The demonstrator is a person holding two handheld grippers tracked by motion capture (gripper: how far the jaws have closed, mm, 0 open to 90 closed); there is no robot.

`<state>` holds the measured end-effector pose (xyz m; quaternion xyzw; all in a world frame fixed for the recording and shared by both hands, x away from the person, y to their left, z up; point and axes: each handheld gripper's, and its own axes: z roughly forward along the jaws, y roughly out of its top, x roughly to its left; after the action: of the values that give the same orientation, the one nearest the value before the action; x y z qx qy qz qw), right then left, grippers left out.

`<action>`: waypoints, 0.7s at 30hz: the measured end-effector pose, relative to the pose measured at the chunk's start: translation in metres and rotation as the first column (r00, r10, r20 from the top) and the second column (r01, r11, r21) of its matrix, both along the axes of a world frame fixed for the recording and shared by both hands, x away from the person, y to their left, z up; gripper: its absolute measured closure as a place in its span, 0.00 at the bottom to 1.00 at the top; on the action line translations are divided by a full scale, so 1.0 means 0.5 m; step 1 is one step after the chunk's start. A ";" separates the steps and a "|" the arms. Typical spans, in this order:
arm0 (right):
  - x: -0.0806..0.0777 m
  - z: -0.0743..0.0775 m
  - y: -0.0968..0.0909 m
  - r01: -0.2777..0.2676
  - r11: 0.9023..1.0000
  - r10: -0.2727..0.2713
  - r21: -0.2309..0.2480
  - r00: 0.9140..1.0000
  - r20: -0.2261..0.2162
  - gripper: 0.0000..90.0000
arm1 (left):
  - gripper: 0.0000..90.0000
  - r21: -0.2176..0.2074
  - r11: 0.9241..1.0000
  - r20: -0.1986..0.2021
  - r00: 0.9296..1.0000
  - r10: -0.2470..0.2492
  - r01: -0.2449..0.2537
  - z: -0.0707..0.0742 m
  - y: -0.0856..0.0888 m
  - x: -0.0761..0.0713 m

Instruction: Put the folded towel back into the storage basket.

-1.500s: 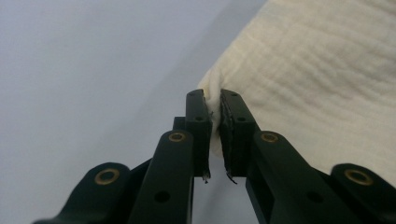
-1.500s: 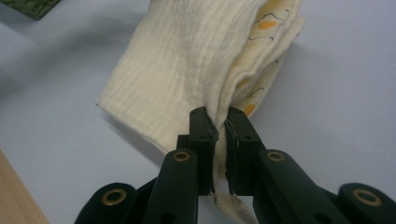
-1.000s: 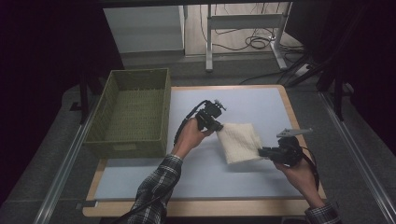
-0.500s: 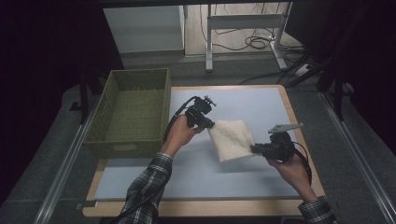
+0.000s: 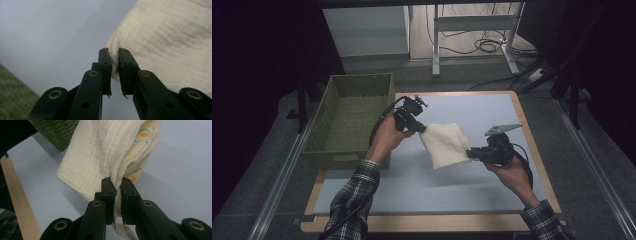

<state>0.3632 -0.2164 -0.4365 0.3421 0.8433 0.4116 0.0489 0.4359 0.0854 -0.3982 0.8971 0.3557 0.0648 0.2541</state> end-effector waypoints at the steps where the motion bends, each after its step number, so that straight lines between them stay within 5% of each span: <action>1: 0.002 0.004 0.007 -0.005 1.000 0.005 0.000 1.000 0.001 0.91 | 0.90 0.004 1.000 0.002 1.000 0.003 -0.003 0.003 0.006 -0.001; 21: 0.051 0.085 0.129 -0.099 0.994 0.099 0.041 0.995 0.010 0.91 | 0.90 0.000 0.993 0.067 0.991 0.114 -0.114 0.078 0.133 -0.005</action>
<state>0.3888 -0.1517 -0.3939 0.2993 0.8502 0.4323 0.0248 0.4333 0.1520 -0.3592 0.8731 0.3974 0.1098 0.2600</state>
